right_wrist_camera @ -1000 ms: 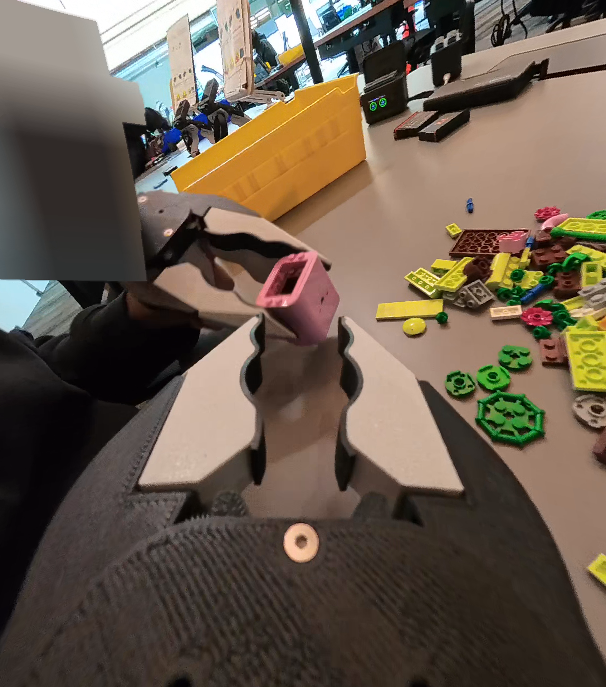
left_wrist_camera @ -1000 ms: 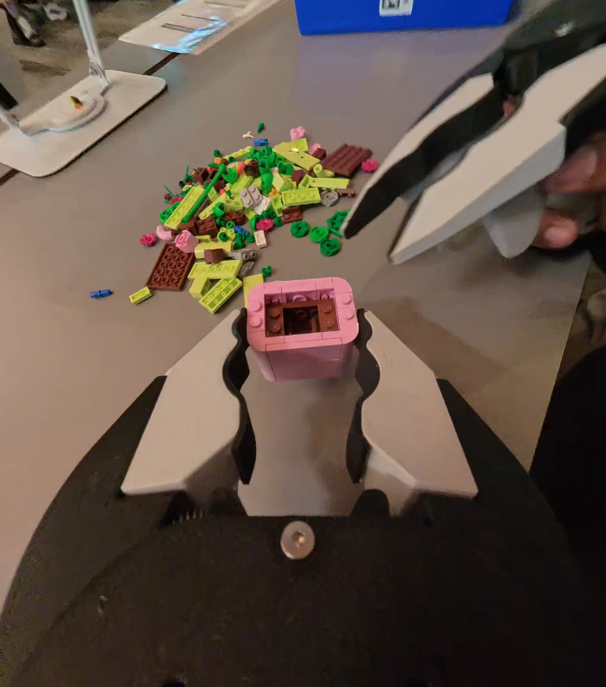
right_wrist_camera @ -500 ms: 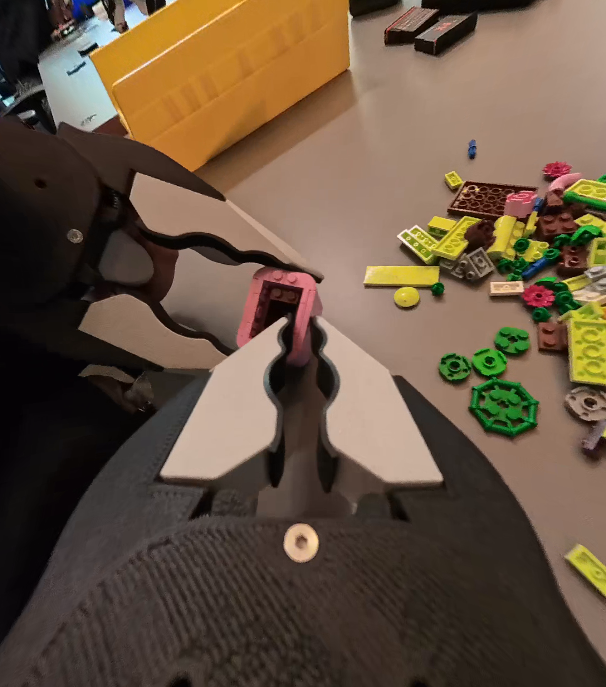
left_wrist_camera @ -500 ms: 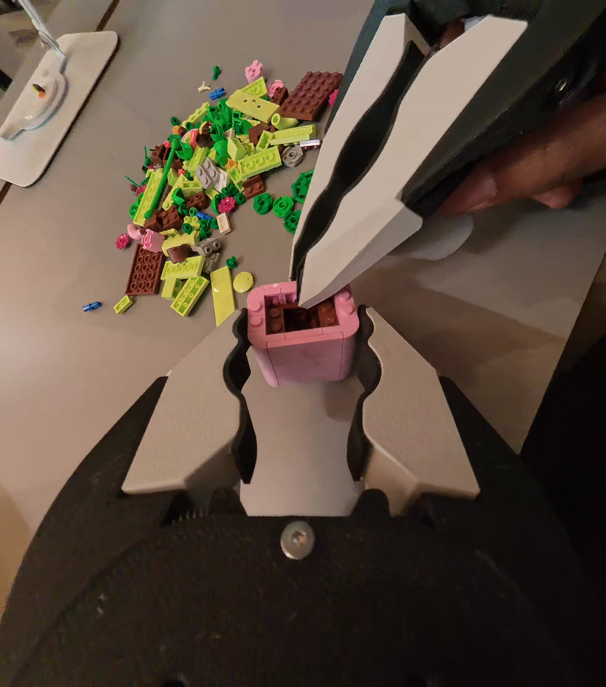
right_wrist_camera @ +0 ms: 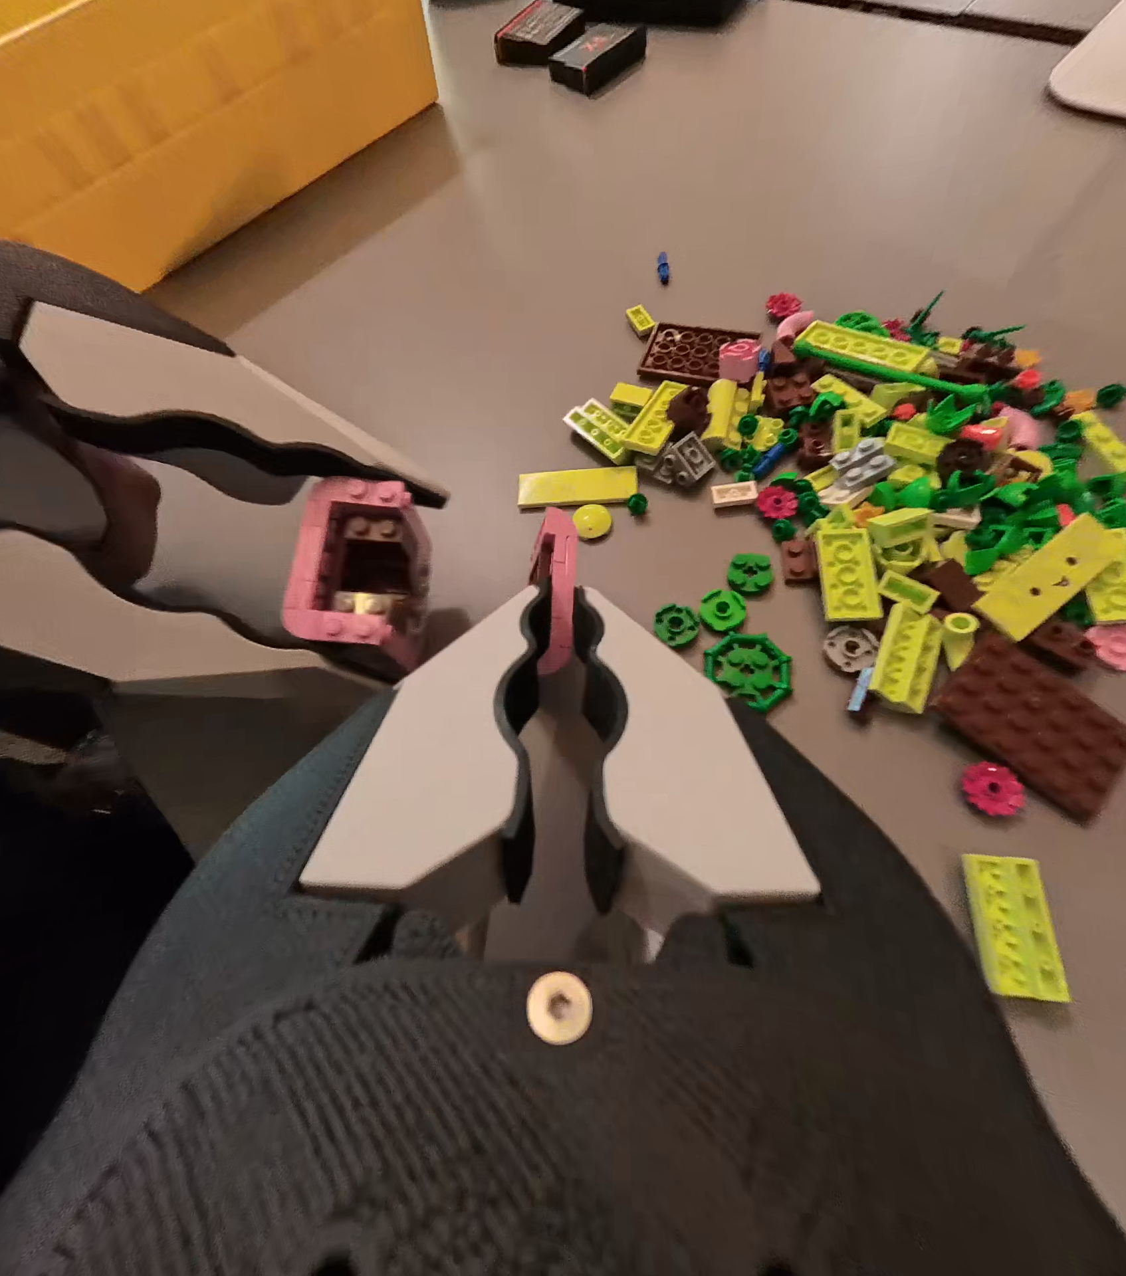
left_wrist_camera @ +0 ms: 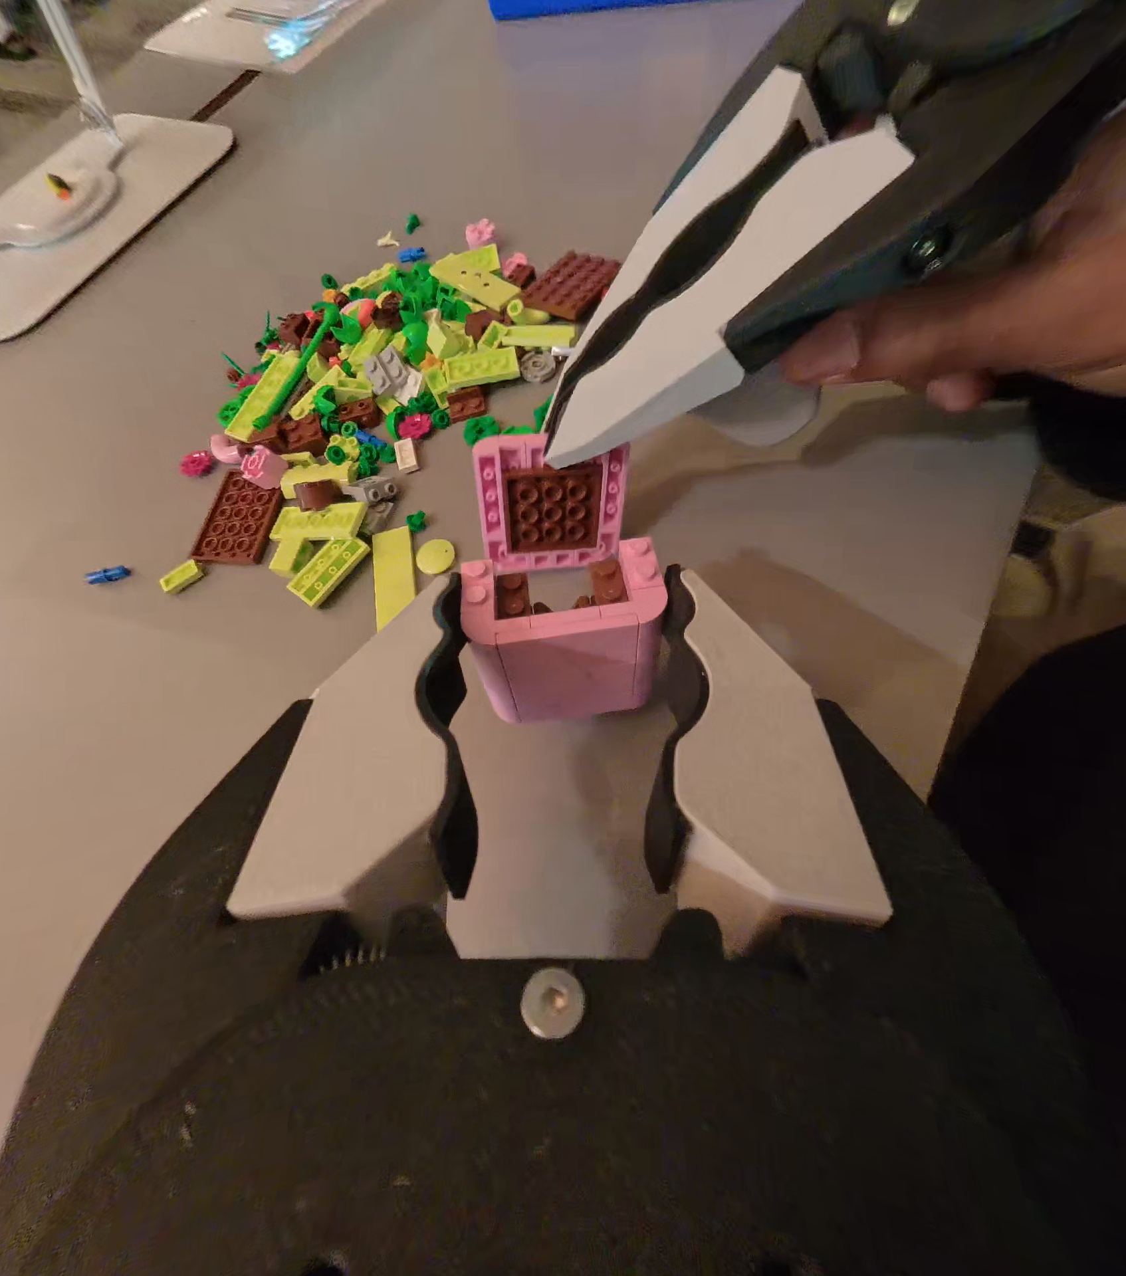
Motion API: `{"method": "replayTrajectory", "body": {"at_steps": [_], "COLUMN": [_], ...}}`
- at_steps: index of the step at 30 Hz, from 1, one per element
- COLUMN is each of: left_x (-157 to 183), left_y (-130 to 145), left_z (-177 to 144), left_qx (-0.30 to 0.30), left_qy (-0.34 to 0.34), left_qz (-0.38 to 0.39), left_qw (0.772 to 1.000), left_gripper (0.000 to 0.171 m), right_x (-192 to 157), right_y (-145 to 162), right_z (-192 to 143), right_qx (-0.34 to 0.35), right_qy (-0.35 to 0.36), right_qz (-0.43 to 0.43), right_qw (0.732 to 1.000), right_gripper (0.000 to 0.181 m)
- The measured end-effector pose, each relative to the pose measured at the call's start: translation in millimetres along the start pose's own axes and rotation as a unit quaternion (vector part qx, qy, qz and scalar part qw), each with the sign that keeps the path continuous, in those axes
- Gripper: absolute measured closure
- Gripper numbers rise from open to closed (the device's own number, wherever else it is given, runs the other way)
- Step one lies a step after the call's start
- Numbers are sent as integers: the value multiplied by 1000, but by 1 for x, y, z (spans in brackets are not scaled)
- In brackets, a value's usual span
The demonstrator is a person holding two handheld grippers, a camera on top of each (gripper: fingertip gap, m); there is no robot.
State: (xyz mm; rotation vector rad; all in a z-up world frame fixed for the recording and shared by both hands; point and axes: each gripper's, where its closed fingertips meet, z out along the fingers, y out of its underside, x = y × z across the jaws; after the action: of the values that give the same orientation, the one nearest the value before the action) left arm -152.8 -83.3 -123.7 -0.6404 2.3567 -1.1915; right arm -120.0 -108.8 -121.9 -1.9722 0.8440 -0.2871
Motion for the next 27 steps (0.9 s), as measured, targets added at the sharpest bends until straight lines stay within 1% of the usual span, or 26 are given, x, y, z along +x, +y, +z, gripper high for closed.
{"method": "replayTrajectory", "body": {"at_steps": [2, 4, 6, 8, 10, 11, 13, 14, 16, 18, 19, 20, 22, 25, 27], "left_x": [-9, -22, -36, -52, -69, -76, -87, -90, -92, -90, -88, -86, -82, -80, -77], "left_y": [-2, 5, 12, 22, 33, 39, 46, 47, 49, 51, 52, 53, 53, 44, 35], "left_z": [-4, -7, -10, -13, -15, -16, -18, -19, -20, -21, -21, -22, -22, -27, -32], "left_qx": [9, 2, 6, 2, -7, -15, -25, -23, -25, -29, -32, -36, -38, -15, 8], "left_qy": [-6, -11, -14, -28, -50, -62, -78, -79, -80, -71, -66, -60, -46, -34, -21], "left_qz": [-11, -27, -55, -82, -96, -98, -107, -110, -111, -103, -99, -98, -105, -114, -118], "left_qw": [1000, 1000, 998, 996, 994, 993, 991, 991, 990, 992, 992, 993, 993, 993, 993], "left_gripper": [115, 115, 115, 116, 115, 115, 114, 114, 114, 114, 110, 107, 109, 108, 103], "right_x": [7, 10, 12, 14, 13, 11, 3, -5, -17, -30, -37, -43, -49, -47, -49], "right_y": [-1, 0, 1, 2, 1, -1, -3, -2, 5, 12, 18, 25, 36, 47, 48], "right_z": [-2, -5, -9, -13, -16, -18, -19, -19, -15, -12, -11, -10, -7, -6, -7], "right_qx": [14, 28, 36, 44, 50, 53, 53, 46, 20, 7, -4, -18, -40, -61, -58], "right_qy": [-12, -51, -77, -78, -65, -57, -29, -19, 4, 11, 3, -10, -25, -31, -42], "right_qz": [26, 76, 108, 105, 65, 25, -86, -150, -262, -341, -367, -385, -399, -381, -357], "right_qw": [1000, 995, 991, 990, 994, 997, 994, 987, 965, 940, 930, 923, 916, 922, 931], "right_gripper": [178, 178, 178, 179, 178, 179, 178, 178, 178, 178, 177, 176, 175, 174, 167]}}
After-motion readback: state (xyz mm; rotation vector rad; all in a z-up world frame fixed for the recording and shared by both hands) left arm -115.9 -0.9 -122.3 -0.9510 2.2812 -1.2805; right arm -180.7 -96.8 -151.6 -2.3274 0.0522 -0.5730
